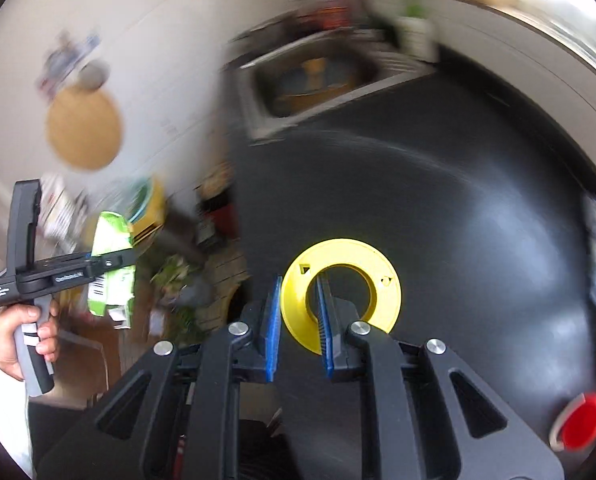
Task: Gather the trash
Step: 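Carry the juice carton and tape roll over the bin with both tools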
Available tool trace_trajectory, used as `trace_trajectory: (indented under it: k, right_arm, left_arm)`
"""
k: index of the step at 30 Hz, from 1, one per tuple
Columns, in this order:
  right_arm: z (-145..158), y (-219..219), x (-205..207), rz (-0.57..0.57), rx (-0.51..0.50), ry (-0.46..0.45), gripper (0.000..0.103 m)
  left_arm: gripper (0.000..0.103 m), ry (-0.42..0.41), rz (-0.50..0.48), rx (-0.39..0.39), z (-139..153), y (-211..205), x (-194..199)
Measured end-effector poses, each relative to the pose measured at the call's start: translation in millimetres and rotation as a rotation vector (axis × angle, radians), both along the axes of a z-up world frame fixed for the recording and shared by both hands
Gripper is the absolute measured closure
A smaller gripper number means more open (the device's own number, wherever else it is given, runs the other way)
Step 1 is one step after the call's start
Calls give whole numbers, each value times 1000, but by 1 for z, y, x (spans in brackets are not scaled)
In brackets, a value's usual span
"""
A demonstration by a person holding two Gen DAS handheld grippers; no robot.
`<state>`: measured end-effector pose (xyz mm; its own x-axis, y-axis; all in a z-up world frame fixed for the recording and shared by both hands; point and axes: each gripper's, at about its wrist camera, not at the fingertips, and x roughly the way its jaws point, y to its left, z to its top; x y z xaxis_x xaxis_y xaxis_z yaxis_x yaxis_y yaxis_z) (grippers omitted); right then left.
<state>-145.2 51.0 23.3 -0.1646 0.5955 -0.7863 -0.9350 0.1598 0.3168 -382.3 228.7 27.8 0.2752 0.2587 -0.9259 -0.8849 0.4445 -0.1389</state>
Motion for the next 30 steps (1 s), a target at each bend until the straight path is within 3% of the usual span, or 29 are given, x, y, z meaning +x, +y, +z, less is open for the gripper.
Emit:
trace_trajectory:
  k: [4,12,21,26,30]
  right_arm:
    - [-11,42,-66,148,-44,-4,86]
    - [-115,94,-178,359,-243,-61,86]
    - [-228,135,-203,387,-419,-95,86]
    - [-276,146,-198,368,-496,-96,86]
    - [-296,149,-197,376,-522,-126,86]
  left_arm:
    - [65,27,73,-32,-19,14,-41]
    - [65,22,195,-209,-114,19,-92]
    - [65,37,263,-350,-218,35,-103]
    - [65,41,273,-377,-251,54,-97]
    - [65,50,268,-395,-269,62,-89]
